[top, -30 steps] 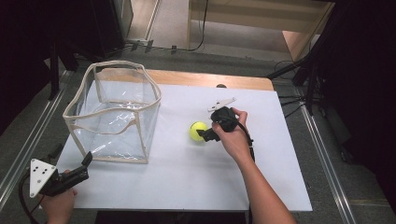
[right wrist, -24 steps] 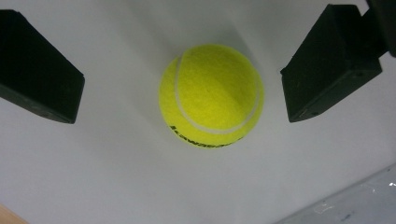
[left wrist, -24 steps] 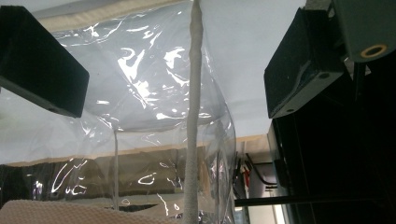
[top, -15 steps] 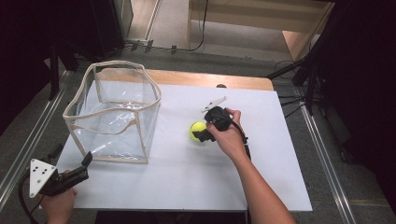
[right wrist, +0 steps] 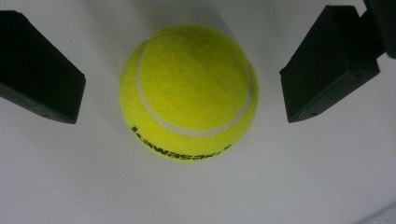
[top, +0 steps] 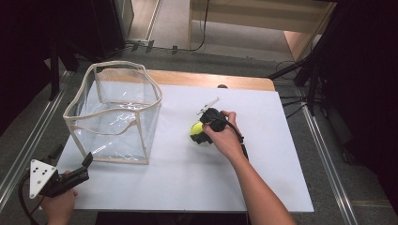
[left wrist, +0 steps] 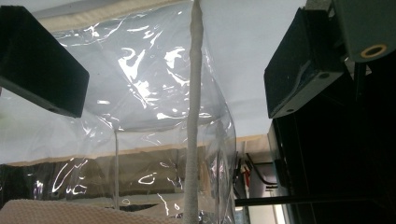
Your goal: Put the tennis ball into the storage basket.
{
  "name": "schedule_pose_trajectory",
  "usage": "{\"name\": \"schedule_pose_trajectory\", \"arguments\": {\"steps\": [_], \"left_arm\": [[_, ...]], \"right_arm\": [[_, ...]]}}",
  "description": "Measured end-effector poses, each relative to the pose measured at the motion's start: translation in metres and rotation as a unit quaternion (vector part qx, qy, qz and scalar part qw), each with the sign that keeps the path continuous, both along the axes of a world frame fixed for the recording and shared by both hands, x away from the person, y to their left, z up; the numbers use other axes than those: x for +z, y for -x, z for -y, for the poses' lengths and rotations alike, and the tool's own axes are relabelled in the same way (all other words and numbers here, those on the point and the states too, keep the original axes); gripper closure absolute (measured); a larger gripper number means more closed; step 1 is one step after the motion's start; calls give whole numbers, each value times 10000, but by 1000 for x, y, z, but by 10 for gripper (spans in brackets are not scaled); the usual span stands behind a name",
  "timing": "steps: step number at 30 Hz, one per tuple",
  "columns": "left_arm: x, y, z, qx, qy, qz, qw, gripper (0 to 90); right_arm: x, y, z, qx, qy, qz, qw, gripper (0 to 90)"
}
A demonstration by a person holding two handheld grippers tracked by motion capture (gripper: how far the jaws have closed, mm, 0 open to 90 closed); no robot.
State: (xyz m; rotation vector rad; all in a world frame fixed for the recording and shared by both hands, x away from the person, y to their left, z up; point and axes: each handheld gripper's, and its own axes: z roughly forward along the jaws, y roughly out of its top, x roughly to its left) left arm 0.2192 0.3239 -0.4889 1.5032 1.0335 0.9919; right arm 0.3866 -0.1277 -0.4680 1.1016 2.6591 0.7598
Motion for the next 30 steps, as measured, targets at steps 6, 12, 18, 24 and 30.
{"name": "schedule_pose_trajectory", "arguments": {"steps": [6,12,18,24,30], "left_arm": [[0,0,0,1,0,1,10000,69],[0,0,0,1,2,6,10000,69],[0,0,0,3,11,11,10000,69],[0,0,-1,0,4,8,10000,69],[0,0,-1,7,-3,3,10000,69]], "right_arm": [[-7,-3,-5,32,177,-193,9997,64],[-12,-6,-9,126,218,-429,9988,127],[-12,-8,-6,-12,271,-426,9987,214],[-12,-9,-5,-26,256,-476,9985,221],[-12,-10,-4,-3,240,-519,9984,230]]}}
